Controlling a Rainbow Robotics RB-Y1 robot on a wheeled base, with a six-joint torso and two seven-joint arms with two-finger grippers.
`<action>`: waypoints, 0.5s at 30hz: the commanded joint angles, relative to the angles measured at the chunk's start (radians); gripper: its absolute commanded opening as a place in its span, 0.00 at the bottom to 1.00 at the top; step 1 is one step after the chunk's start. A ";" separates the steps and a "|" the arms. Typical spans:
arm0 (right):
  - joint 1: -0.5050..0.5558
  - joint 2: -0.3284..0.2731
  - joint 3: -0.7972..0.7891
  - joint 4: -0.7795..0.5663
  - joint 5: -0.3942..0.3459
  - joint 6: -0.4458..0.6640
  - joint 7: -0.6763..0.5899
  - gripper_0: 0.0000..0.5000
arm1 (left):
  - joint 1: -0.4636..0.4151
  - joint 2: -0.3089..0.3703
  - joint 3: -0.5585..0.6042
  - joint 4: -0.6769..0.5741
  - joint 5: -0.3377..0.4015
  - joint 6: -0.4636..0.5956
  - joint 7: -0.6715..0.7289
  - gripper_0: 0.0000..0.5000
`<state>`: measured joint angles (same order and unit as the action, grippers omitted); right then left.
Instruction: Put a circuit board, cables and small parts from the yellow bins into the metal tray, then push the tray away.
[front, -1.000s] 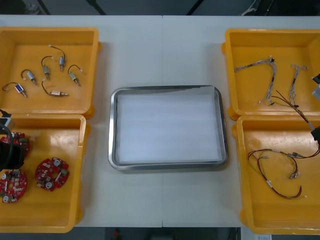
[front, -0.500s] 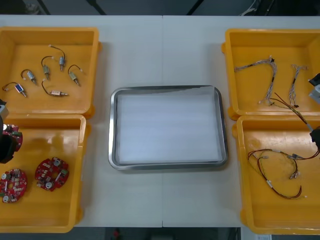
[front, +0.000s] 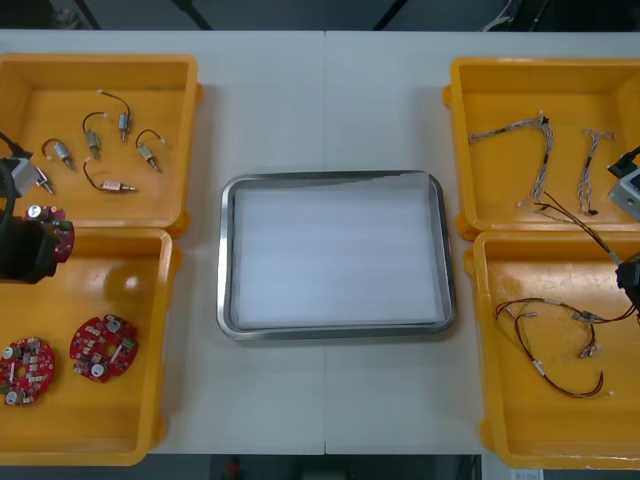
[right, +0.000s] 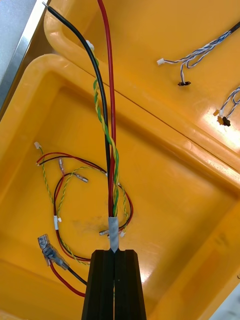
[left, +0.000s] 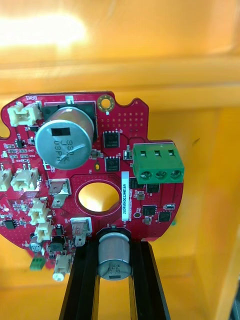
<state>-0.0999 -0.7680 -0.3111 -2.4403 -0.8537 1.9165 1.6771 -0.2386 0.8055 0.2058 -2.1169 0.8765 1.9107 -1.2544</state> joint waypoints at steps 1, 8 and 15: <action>0.003 -0.039 0.009 -0.009 0.005 0.003 -0.017 0.00 | -0.127 0.044 -0.111 -0.051 0.016 0.009 0.161 0.00; 0.003 -0.039 0.009 -0.009 0.007 0.003 -0.017 0.00 | -0.257 0.041 -0.275 -0.054 0.035 0.009 0.279 0.00; 0.003 -0.039 0.009 -0.009 0.004 0.003 -0.013 0.00 | -0.400 -0.002 -0.428 -0.057 0.053 0.009 0.403 0.00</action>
<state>-0.0995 -0.7685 -0.3108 -2.4395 -0.8537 1.9166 1.6771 -0.5449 0.8078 -0.1735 -2.1384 0.9161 1.9127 -0.8714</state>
